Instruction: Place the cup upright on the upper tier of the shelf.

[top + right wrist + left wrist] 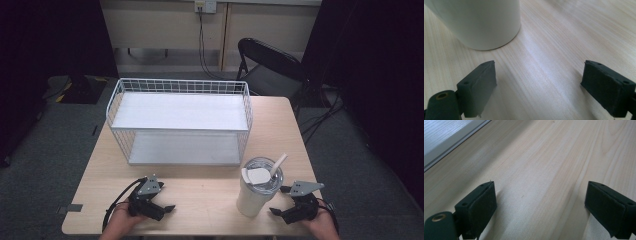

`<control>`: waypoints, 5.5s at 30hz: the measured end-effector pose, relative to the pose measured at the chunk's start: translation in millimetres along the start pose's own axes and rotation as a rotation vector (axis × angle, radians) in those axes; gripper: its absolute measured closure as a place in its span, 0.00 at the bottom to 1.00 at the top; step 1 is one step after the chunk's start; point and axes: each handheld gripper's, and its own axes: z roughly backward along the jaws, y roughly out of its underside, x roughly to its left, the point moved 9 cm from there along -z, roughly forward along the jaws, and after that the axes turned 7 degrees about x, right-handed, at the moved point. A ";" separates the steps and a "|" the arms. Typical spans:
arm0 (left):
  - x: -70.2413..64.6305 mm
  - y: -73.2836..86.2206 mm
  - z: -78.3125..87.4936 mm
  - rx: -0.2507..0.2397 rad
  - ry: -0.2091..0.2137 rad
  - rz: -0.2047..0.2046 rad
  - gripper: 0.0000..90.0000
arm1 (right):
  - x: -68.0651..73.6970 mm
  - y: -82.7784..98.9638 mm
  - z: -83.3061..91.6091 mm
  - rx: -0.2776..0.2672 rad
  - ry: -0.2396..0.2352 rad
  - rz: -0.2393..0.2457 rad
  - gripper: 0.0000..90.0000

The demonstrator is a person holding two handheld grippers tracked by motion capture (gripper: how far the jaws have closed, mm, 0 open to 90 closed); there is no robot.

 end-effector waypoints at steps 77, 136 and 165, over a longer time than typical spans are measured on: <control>-0.1 -0.1 0.0 -0.002 0.001 0.000 0.11 | 49.0 -86.1 41.6 -0.351 -0.188 0.036 0.14; -0.1 -0.1 0.1 -0.001 0.001 0.001 0.11 | 62.1 -109.4 27.1 -0.490 -0.150 0.009 0.10; -0.1 -0.1 0.1 -0.001 0.001 0.001 0.11 | 50.9 -176.3 56.6 -0.544 -0.176 0.018 0.10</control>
